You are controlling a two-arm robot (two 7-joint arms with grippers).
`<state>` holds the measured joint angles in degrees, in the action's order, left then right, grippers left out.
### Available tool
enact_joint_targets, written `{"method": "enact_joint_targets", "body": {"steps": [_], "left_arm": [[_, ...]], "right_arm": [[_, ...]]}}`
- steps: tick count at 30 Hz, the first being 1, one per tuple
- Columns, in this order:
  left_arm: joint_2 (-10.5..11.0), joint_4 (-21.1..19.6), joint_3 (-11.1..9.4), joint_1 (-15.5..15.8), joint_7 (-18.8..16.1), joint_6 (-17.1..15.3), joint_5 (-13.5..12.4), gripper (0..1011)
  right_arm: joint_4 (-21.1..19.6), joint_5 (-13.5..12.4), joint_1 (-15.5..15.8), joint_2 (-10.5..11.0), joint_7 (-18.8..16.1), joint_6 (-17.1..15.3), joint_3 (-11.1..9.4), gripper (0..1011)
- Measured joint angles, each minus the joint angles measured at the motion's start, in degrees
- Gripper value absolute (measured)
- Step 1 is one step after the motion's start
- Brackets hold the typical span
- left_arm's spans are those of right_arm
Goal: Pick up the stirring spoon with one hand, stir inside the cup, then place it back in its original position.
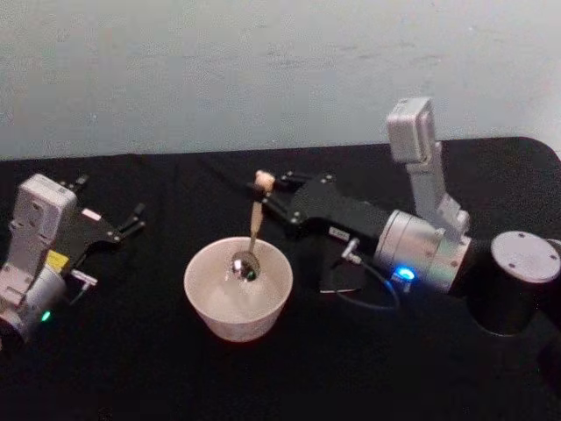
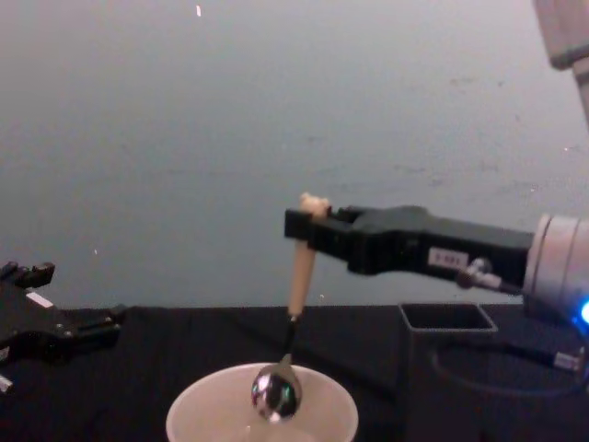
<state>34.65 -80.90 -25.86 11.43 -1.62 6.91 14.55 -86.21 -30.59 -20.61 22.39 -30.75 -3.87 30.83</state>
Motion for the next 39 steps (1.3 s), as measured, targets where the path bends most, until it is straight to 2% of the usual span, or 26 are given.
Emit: {"method": "enact_joint_targets", "body": {"steps": [10,14,21,26,29,39], "left_arm": [[0.0,0.0,0.0,0.0,0.0,0.0,0.0,1001],[0.0,0.0,0.0,-0.01,0.0,0.0,0.0,1001],[0.0,0.0,0.0,0.0,0.0,0.0,0.0,1001],[0.0,0.0,0.0,0.0,0.0,0.0,0.0,1001],[0.0,0.0,0.0,0.0,0.0,0.0,0.0,1001],[0.0,0.0,0.0,0.0,0.0,0.0,0.0,1001]], "right_arm": [[-3.94,-5.4,1.41,1.3,3.64,-3.19,-4.69,223],[-5.82,-8.65,2.23,2.51,4.95,-4.14,-7.23,223],[-7.74,-12.45,3.6,4.87,6.22,-3.61,-11.07,223],[-8.36,-13.36,4.79,7.31,6.05,-1.14,-13.13,223],[-8.39,-13.32,5.41,8.6,5.85,-0.08,-13.7,223],[-8.07,-12.57,6.78,10.09,5.88,0.26,-13.44,223]]}}
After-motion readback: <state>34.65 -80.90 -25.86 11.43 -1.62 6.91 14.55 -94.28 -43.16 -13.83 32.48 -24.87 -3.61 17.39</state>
